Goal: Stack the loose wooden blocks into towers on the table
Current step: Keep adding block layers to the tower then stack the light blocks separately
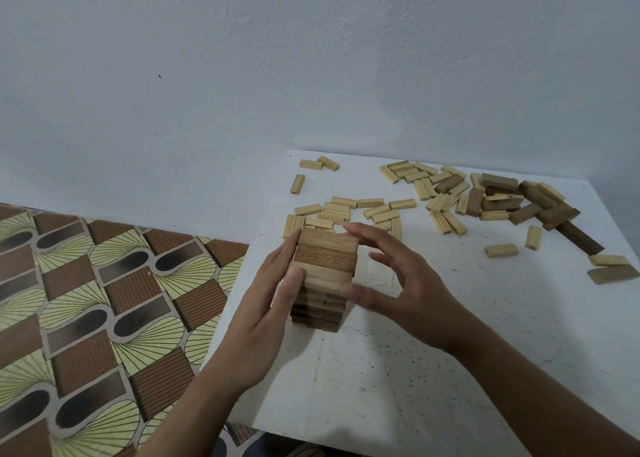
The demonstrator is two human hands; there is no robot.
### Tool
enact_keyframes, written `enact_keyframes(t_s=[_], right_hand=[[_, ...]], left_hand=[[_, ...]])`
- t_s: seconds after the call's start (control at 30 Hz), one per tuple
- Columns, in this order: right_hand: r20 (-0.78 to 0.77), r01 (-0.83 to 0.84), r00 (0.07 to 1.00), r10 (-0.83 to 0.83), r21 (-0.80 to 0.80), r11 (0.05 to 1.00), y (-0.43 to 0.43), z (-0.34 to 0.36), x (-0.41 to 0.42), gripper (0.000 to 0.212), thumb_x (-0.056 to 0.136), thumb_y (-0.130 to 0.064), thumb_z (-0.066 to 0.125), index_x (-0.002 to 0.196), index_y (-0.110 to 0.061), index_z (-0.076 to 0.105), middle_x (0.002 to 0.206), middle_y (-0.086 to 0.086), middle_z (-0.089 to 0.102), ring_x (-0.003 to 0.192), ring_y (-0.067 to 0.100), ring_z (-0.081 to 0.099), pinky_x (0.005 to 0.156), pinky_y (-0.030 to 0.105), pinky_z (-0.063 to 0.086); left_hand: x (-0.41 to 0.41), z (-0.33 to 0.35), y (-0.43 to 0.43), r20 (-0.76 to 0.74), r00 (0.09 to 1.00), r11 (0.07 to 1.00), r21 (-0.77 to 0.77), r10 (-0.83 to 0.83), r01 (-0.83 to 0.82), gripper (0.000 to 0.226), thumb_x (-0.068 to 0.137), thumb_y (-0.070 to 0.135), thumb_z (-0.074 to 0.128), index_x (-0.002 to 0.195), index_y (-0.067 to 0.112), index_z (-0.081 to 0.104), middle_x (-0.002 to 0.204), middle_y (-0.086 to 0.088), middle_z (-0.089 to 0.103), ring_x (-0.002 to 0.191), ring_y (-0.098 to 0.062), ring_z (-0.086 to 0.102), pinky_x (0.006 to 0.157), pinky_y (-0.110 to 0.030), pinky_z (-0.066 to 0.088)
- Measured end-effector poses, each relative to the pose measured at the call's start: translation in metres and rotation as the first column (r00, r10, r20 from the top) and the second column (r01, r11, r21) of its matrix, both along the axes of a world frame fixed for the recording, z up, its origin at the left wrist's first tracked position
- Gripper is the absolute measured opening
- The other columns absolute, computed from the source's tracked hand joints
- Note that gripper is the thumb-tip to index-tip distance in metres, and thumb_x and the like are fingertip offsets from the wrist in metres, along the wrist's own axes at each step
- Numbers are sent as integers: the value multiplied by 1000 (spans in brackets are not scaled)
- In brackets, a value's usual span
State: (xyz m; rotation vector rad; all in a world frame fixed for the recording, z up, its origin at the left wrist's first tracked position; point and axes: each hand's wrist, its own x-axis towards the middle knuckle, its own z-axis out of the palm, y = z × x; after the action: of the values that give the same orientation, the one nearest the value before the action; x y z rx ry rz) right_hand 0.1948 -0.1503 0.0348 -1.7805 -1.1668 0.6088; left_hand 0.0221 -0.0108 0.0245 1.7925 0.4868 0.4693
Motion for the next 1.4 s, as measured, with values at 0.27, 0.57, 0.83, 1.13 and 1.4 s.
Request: enact_keyframes(t_s=[0.27,0.57,0.83,1.13,1.4], right_hand=[[-71,212,976,-208,60,975,-1,-9,-25,44,96,-61,36,140,-56,37,134,-53,36,132,-20,32,104,16,30],[-152,243,961,-231,63,968,-1,-8,-53,64,97,-63,32,156,-40,22,154,-28,33,141,-6,32,116,40,38],[-95,228,970,-223,50,972,-2,-4,-67,65,101,-60,31,158,-42,6,156,-36,14,142,-20,10,109,3,20],[-51,220,974,-222,-36,975,2,-6,-77,68,101,-55,27,155,-42,-12,163,-27,-4,144,-17,-5,103,-7,4],[-43,218,975,-219,-23,976,5,-6,-78,63,102,-54,26,149,-47,-14,164,-27,-2,146,-14,-2,106,-4,6]], left_hand=[[1,0,-2,41,997,995,-86,62,-58,48,98,57,31,145,52,35,148,39,39,142,13,28,114,-15,29],[3,0,-5,29,999,998,-40,42,-41,47,105,50,29,151,46,33,141,45,40,138,15,33,111,-12,34],[1,-1,-5,51,998,1000,-19,22,-21,50,105,43,34,155,37,32,152,26,41,140,10,34,114,-16,33],[1,-1,-4,57,998,998,-71,2,2,54,103,42,35,157,36,28,157,21,38,140,11,34,115,-18,33],[2,-3,-4,57,998,999,-52,-10,13,54,105,38,35,158,34,26,149,20,48,133,10,44,104,-10,39]])
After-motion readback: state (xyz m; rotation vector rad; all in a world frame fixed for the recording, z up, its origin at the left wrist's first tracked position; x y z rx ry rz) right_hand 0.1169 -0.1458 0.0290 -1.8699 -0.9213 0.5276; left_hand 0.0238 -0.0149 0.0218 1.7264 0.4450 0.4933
